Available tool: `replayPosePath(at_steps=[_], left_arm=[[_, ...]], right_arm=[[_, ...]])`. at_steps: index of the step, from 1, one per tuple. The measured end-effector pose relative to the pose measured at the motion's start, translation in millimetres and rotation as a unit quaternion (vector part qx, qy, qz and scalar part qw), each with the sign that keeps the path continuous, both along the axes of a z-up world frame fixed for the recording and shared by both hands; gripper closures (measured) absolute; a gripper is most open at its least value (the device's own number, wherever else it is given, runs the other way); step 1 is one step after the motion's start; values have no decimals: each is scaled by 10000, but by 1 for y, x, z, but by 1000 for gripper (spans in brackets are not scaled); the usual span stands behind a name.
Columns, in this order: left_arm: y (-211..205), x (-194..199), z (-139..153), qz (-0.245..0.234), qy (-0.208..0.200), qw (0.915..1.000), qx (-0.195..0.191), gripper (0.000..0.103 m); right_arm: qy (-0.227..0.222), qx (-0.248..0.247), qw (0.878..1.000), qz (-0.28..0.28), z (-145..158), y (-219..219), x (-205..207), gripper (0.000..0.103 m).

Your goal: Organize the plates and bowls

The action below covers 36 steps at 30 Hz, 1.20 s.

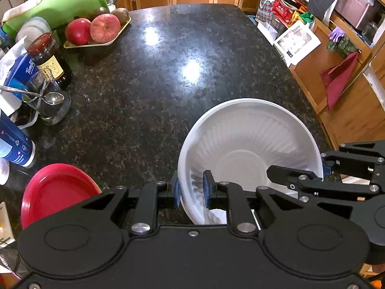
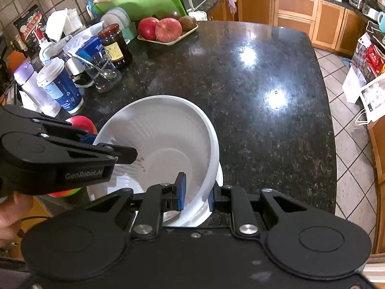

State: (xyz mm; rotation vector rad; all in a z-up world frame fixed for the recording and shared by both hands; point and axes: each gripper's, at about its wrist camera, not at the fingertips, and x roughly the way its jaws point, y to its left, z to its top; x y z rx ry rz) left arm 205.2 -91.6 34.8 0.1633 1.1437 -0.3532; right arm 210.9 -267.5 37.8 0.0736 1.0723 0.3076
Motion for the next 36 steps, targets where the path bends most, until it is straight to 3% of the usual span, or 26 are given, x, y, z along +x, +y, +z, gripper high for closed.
replayPosePath(at_steps=[20,28,36], left_arm=[[-4,-1,-6,-203,174,9996,22,79],[-3,-4,-2,-331,-66,9994,19,79],[-2,-3,-4,-362,-20,9993,30,79]], right_arm=[[172,-63,9998,58,-11,1,5,83],[72,-280,9994,215,-10,5,5,80],[173,-284,9994,88,-15,1,8,80]])
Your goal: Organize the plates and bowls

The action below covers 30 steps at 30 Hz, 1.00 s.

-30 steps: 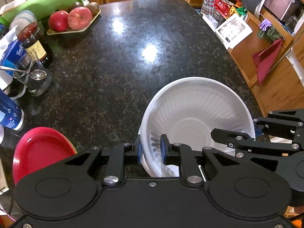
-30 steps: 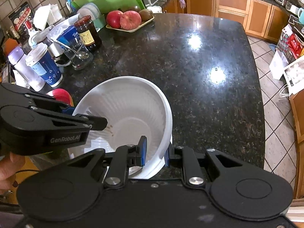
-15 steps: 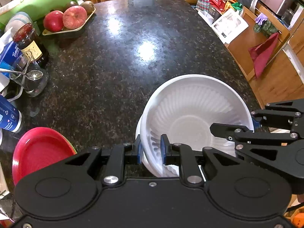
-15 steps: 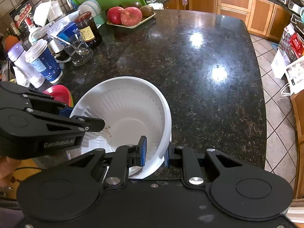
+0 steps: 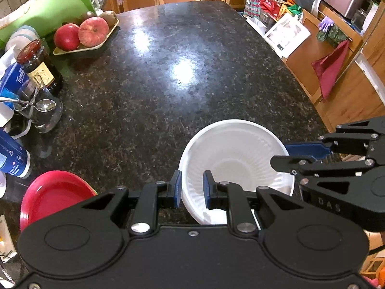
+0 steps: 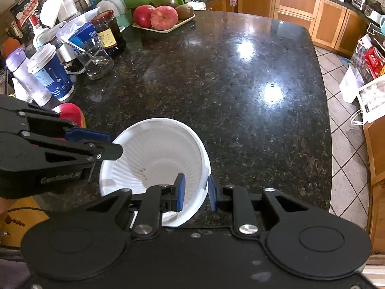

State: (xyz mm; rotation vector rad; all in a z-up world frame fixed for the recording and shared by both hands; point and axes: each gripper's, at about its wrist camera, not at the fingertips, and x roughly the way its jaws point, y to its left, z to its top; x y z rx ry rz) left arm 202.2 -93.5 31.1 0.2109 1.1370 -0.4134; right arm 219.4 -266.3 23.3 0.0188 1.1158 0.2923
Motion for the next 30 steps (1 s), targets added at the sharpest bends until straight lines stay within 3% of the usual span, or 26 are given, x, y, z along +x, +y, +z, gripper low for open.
replayPosePath(at_steps=[8,17,30], left_arm=[[3,0,2,22,-3,10000,-44,79],[12,-5,12,187,-424,9988,-172,79],[29,-30,9,512,-1391,9879,-461,79]], right_arm=[[-28,68,9999,-147,3,-4,3,80],[-221,293,9987,-342,10,-16,-1,80],[-1554,524,9857,-394,10,-30,-42,76]])
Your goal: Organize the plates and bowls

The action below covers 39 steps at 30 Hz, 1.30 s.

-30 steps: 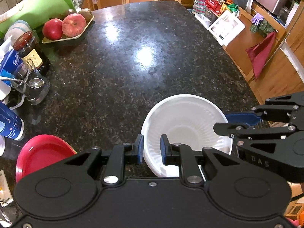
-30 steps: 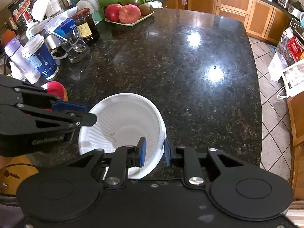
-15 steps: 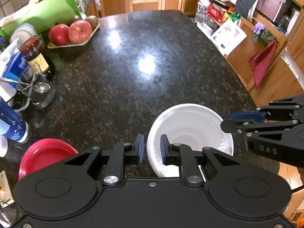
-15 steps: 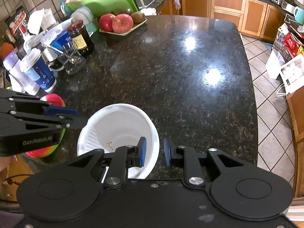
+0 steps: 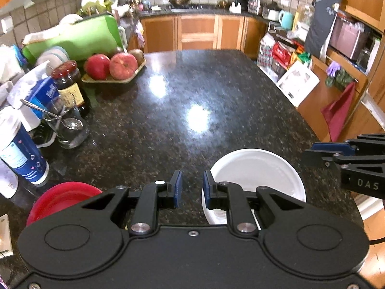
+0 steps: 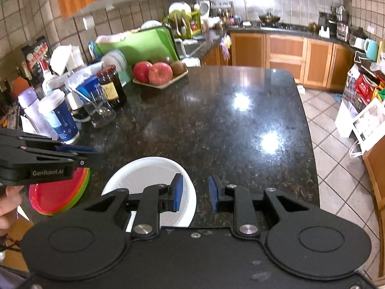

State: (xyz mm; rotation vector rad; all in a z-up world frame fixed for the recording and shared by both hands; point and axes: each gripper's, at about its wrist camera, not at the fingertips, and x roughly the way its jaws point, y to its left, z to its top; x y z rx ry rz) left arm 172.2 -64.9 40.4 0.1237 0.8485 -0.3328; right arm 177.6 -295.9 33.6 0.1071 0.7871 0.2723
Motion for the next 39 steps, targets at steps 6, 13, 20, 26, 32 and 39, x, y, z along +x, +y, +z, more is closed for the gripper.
replayPosePath(at_steps=[6,13,20,26,32,39], left_arm=[[1,-20,-2,146,-446,9988,-101,79],[2,-13,-12,147,-124,9993,-315,79],[-3,-11,-25,257,8,9997,-53,79],[-3,-13,-28,232,31,9997,-38,78],[-4,-2,-33,105,323,9993,-136,71],[-8,6,-47,25,610,9980,-166,70]], right_arm=[[-323,65,9995,-1,-9,2,-15,72],[-337,203,9991,-163,-24,2,-10,70],[-216,411,9986,-255,-33,-2,1,67],[-86,390,9990,-198,-40,-3,8,67],[83,238,9997,-23,-46,5,13,66],[346,86,9993,53,-57,10,18,64]])
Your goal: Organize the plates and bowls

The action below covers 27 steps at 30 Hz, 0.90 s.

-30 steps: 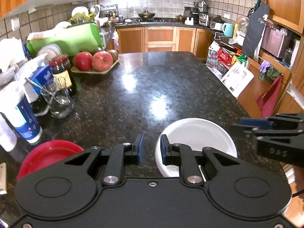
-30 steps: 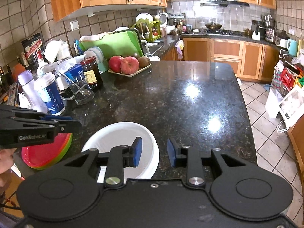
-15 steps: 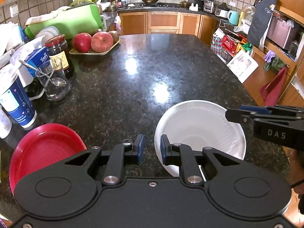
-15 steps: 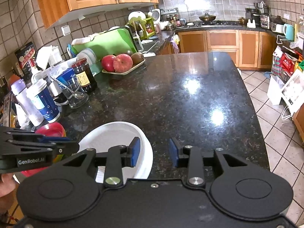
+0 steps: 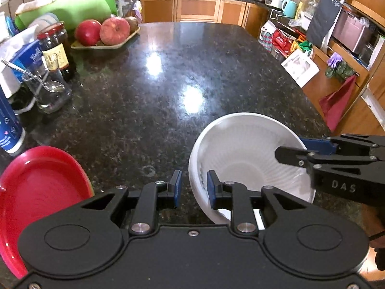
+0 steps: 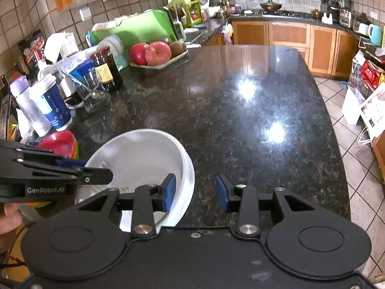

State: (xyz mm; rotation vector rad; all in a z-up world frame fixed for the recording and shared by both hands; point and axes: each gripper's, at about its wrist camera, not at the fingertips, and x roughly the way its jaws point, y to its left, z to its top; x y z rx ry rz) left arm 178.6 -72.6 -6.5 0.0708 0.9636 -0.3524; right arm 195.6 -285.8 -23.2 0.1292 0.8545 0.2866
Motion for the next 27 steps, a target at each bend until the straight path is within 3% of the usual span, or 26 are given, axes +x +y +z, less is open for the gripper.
replayPosePath(at_steps=[13,19,27], left_arm=[[-11,5,-12,-34,278,9996,11,69],[-13,6,-12,20,325,9995,-7,69],[-18,7,-11,219,455,9987,-108,74]], right_arm=[[455,100,9988,170,-20,6,15,64],[448,195,9981,365,-19,7,15,81],[379,187,9980,480,-18,0,13,83]])
